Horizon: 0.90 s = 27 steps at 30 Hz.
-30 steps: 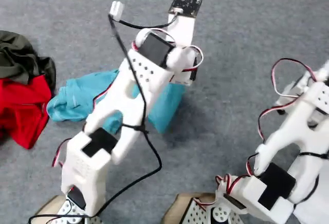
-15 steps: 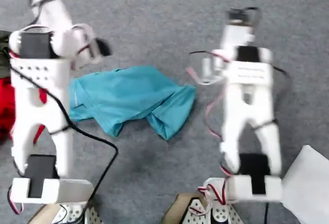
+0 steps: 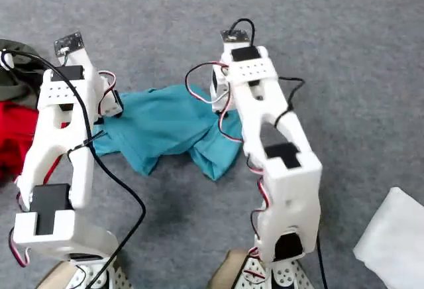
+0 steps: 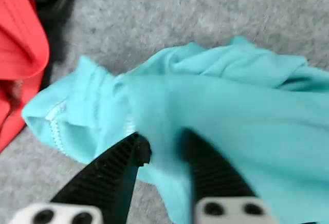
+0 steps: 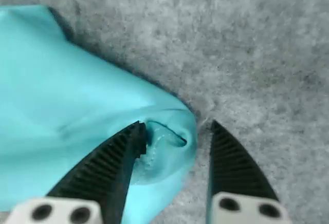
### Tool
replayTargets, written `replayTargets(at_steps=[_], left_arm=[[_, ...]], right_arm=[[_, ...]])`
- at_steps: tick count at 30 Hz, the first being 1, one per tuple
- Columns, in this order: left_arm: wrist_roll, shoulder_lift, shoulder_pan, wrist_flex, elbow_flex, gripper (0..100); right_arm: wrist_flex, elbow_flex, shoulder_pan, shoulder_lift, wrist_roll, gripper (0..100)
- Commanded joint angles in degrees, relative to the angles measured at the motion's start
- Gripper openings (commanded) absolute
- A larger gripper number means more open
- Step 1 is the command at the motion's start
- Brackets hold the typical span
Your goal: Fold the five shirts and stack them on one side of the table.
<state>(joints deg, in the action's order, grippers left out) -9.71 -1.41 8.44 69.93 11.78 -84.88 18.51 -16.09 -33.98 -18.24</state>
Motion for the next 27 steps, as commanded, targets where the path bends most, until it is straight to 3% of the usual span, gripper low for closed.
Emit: replayTargets(at_steps=[1, 3, 12, 22, 24, 27], left_arm=[[-0.5, 0.8, 0.0, -1.1, -0.4, 2], [-0.1, 1.1, 0.3, -0.8, -1.0, 2], [-0.1, 0.9, 11.5, 14.9, -26.0, 2], [0.0, 0.5, 21.8, 28.2, -55.0, 2], [0.0, 0.5, 23.9, 28.7, -57.1, 2], [0.0, 0.5, 27.1, 28.7, -57.2, 2]], right_arm=[[-6.6, 9.1, -0.7, -2.8, -0.6, 6.6], [-9.9, 13.1, -0.7, -4.4, -0.6, 0.0], [-17.2, 24.7, -0.7, -4.2, -0.6, 0.5], [-17.2, 25.0, -1.8, 15.2, 2.3, 0.9], [-17.3, 24.0, -3.4, 19.4, 2.2, 6.6], [-17.3, 19.4, -7.6, 26.0, 6.9, 23.9]])
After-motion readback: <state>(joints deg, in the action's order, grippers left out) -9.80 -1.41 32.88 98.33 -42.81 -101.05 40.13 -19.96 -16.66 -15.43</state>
